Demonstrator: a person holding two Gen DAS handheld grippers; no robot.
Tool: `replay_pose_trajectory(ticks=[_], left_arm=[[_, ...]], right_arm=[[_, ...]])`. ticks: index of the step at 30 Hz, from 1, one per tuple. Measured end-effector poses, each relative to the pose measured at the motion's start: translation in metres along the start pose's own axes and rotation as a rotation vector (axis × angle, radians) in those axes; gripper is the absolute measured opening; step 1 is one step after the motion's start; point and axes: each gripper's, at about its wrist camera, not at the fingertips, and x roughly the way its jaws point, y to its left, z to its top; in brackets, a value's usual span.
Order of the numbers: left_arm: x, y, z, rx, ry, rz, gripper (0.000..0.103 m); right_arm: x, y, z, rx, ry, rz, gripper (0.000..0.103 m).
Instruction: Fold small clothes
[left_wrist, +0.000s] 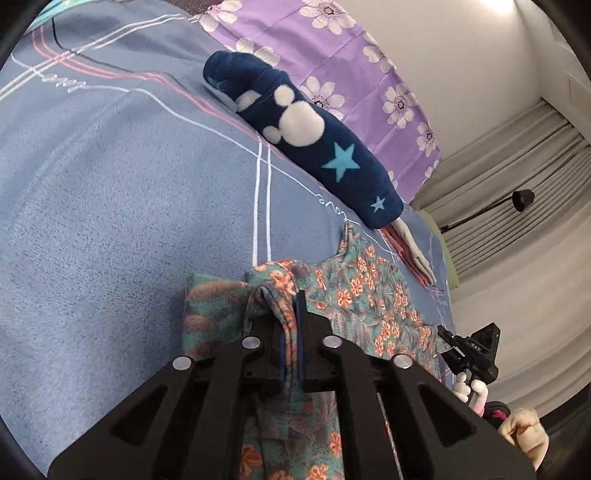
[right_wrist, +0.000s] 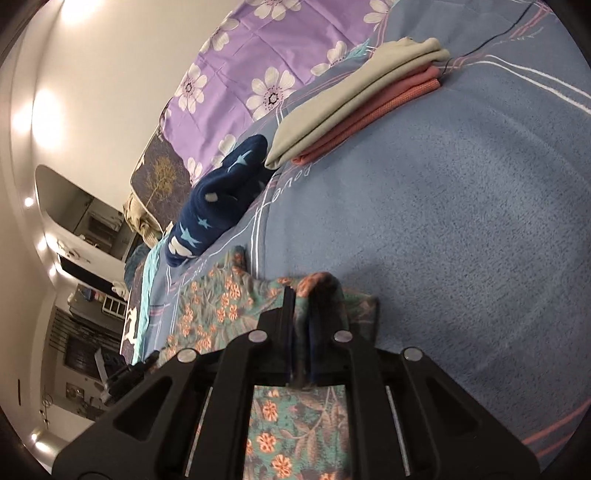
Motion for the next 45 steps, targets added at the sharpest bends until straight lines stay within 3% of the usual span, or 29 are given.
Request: replay_pose_trajectory(ticks=[2,4,5,6,7,10,13,15,17,19,20,22,25,31,32,33,34,35,36,40,41,43,45], left_arm=[[-0.008,-0.005,-0.005,0.015,0.009,0.005,0.018],[-0.016,-0.010,-0.011,0.034,0.015,0.006,0.026],[-0.020,-0.013,-0.015,0.050,0.024,0.013,0.026],[-0.022,-0.017,-0.019,0.060,0.038,0.020,0.025],[-0.023,-0.017,-0.022,0.056,0.051,0.018,0.009],[-0.024,-0.017,-0.019,-0.011,0.053,-0.051,0.008],[-0.027,-0.024,0.011,-0.048,-0.038,-0.096,0.008],[-0.023,-0.020,0.034,-0.084,-0.098,-0.083,0.008],[-0.013,-0.012,0.048,-0.108,-0.114,-0.038,0.011],[-0.002,-0.007,0.054,-0.113,-0.108,0.028,0.027],[-0.002,-0.007,0.054,-0.101,-0.108,0.038,0.032],[-0.006,-0.011,0.053,-0.050,-0.118,0.056,0.053],[-0.013,-0.016,0.050,0.018,-0.120,0.087,0.063],[0.025,0.005,0.058,-0.015,0.050,0.226,0.063],[0.028,0.005,0.060,-0.014,0.044,0.222,0.063],[0.029,0.004,0.061,-0.002,0.028,0.219,0.060],[0.032,0.002,0.063,0.002,0.033,0.202,0.028],[0.035,0.001,0.064,-0.013,0.049,0.158,0.005],[0.036,-0.002,0.064,-0.028,0.055,0.121,0.002],[0.012,-0.039,0.056,0.120,-0.054,0.103,0.003],[0.006,-0.044,0.055,0.149,-0.075,0.155,0.004],[0.001,-0.046,0.052,0.167,-0.076,0.230,0.031],[-0.010,-0.045,0.039,0.189,-0.075,0.269,0.037]], right_arm=[[-0.005,0.004,-0.002,-0.018,0.011,-0.005,0.026],[-0.009,0.010,-0.007,-0.071,0.024,-0.018,0.028],[-0.011,0.013,-0.010,-0.100,0.029,-0.032,0.028],[-0.012,0.016,-0.011,-0.118,0.030,-0.041,0.017],[-0.014,0.019,-0.012,-0.134,0.028,-0.039,0.006],[-0.017,0.028,-0.001,-0.095,-0.011,0.036,0.005],[-0.017,0.041,0.029,-0.062,-0.075,0.093,0.005],[-0.002,0.047,0.050,-0.065,-0.068,0.068,0.007],[0.024,0.044,0.065,-0.086,-0.029,-0.047,0.010],[0.040,0.034,0.067,-0.055,0.017,-0.124,0.027],[0.042,0.028,0.064,-0.052,0.028,-0.115,0.028],[0.039,0.026,0.060,-0.076,0.021,-0.113,0.038],[0.037,0.020,0.057,-0.114,0.029,-0.143,0.041],[0.056,0.015,0.062,-0.121,0.097,-0.130,0.045],[0.058,0.016,0.063,-0.124,0.097,-0.120,0.045],[0.061,0.018,0.063,-0.130,0.105,-0.110,0.038],[0.066,0.021,0.061,-0.139,0.129,-0.090,0.015],[0.067,0.024,0.059,-0.141,0.135,-0.084,0.004],[0.064,0.028,0.058,-0.146,0.119,-0.080,0.003],[0.019,0.046,0.050,-0.197,-0.009,-0.103,0.003],[0.011,0.043,0.048,-0.191,-0.025,-0.114,0.003],[0.003,0.030,0.044,-0.152,0.001,-0.127,0.012],[-0.008,0.015,0.031,-0.100,0.036,-0.091,0.019]])
